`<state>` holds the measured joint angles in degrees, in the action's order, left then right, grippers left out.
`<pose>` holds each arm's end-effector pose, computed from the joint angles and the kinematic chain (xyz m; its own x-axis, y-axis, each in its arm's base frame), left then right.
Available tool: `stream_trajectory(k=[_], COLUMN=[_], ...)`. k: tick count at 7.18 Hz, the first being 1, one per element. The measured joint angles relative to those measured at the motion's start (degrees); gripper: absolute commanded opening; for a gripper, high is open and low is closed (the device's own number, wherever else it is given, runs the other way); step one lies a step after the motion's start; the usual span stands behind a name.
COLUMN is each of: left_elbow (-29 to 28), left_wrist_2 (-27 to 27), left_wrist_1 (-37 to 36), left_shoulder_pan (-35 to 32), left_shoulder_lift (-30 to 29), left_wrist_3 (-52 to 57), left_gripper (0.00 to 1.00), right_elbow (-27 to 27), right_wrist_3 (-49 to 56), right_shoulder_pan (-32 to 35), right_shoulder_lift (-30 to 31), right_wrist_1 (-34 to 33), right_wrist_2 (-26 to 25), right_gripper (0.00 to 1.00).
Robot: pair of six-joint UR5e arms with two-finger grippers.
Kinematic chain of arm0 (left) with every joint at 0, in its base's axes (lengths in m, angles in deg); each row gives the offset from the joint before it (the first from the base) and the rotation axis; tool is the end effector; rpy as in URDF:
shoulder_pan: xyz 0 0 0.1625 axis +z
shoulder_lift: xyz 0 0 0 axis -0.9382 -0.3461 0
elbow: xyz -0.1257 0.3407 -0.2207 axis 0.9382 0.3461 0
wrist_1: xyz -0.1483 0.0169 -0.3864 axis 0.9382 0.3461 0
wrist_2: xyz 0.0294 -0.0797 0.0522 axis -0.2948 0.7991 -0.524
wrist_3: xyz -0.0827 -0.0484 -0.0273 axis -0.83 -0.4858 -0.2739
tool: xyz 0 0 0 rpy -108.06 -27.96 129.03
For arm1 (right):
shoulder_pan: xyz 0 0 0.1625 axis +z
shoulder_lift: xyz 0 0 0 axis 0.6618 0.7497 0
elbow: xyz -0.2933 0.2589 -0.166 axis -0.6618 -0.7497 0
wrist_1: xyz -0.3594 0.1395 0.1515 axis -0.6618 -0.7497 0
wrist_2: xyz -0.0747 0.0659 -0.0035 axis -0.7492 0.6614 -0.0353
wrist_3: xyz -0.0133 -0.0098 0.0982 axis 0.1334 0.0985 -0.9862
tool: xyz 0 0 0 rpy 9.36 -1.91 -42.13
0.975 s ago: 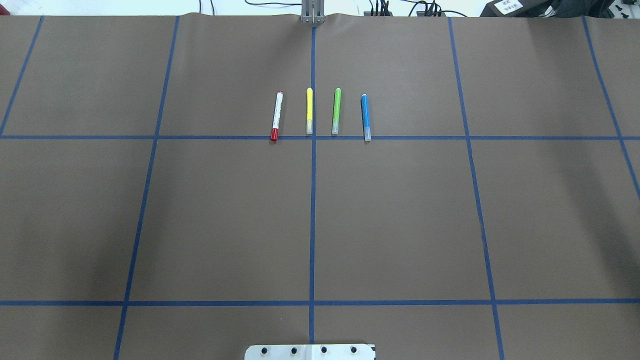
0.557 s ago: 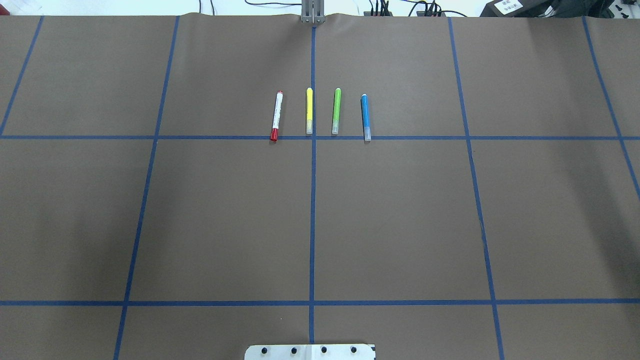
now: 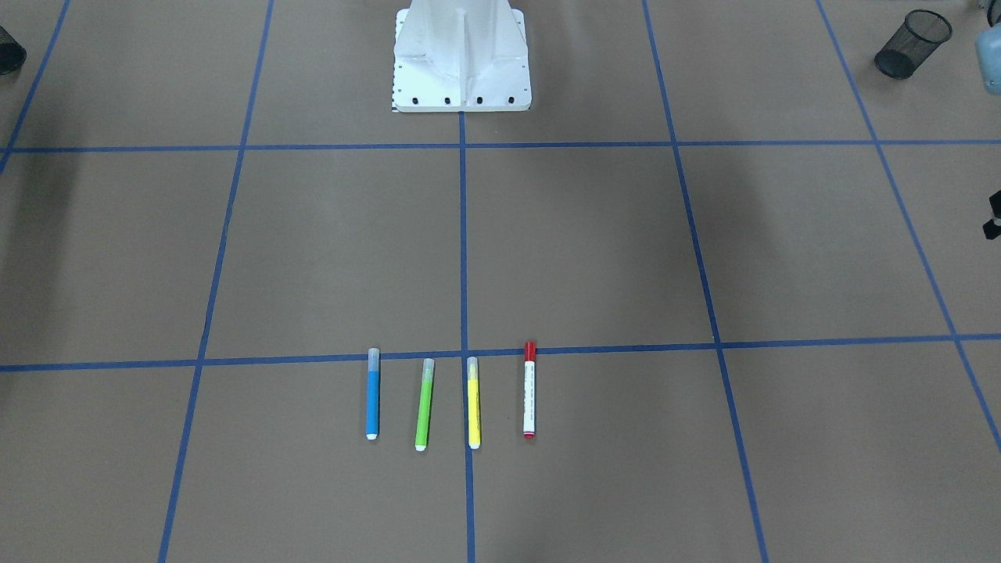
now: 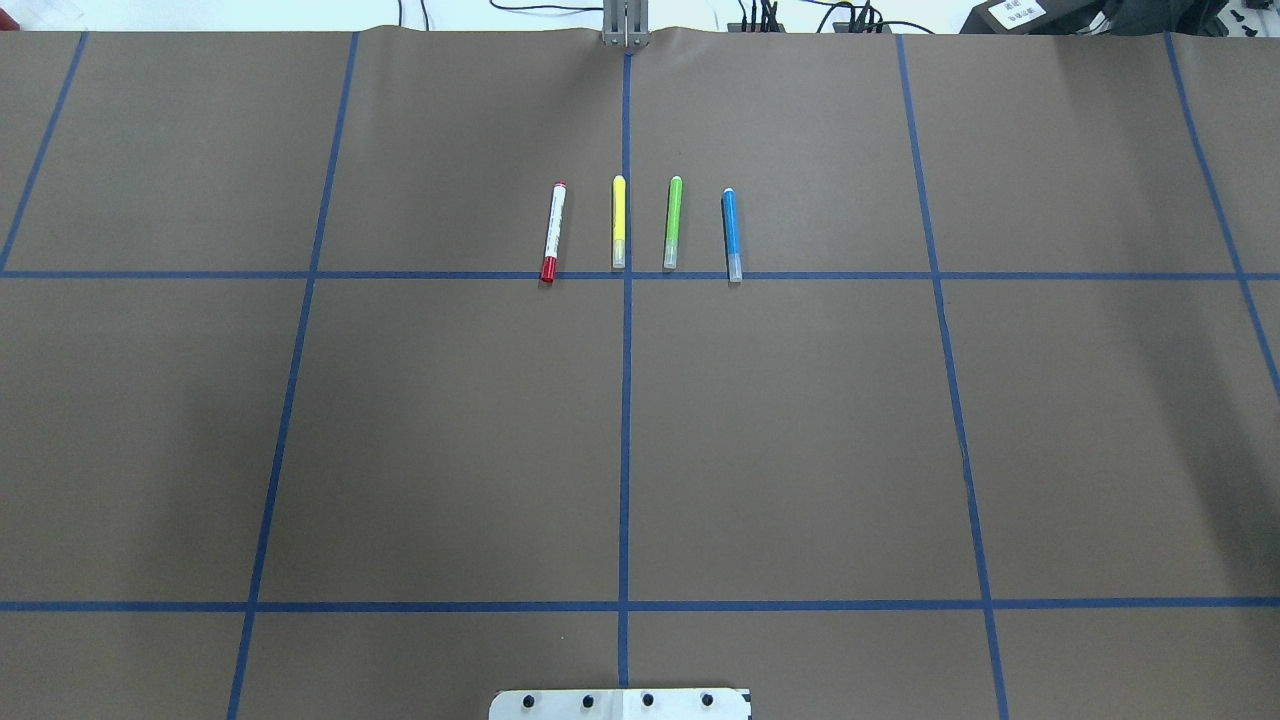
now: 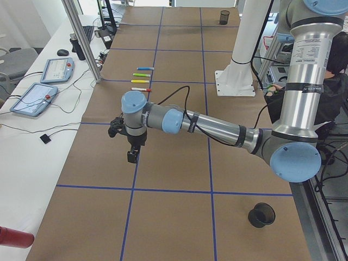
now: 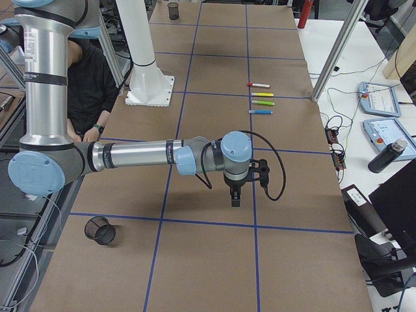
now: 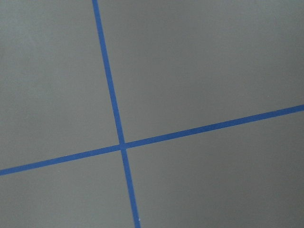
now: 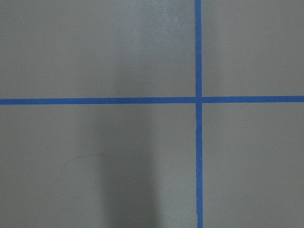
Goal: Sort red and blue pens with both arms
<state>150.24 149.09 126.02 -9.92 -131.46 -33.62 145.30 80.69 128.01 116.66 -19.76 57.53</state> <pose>0.0321 -0.5600 0.4819 0.7314 0.2162 -0.6467 -0.0987 0.9720 0.2133 0.0307 -0.4761 0.5925 0.6583 -0.0318 0.7521 -0.0403 0.9962 0.0775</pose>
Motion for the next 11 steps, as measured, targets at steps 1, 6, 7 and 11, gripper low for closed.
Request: stream_trajectory(k=[1, 6, 7, 11], left_elbow=[0.41, -14.01, -20.31, -36.20], left_wrist_2=[-0.16, -4.04, -4.39, -12.61], left_wrist_1=[-1.61, -1.09, 1.35, 15.54], left_shoulder_pan=[3.80, 26.20, 28.27, 35.15], left_shoulder_lift=[-4.22, -34.01, -38.98, -45.20], left_wrist_3=[-5.48, -39.15, -41.84, -49.31], left_gripper=[1.00, 0.99, 0.97, 0.93], right_elbow=[-0.05, -0.88, -1.06, -0.88], right_wrist_3=[0.00, -0.03, -0.06, -0.09], right_shoulder_pan=[-0.64, -2.32, -2.34, -2.37], right_shoulder_lift=[-0.12, -0.53, -0.56, -0.52], right_wrist_1=[-0.04, 0.04, 0.06, 0.41], right_wrist_2=[-0.07, 0.14, 0.19, 0.54], right_gripper=[1.00, 1.00, 1.00, 1.00])
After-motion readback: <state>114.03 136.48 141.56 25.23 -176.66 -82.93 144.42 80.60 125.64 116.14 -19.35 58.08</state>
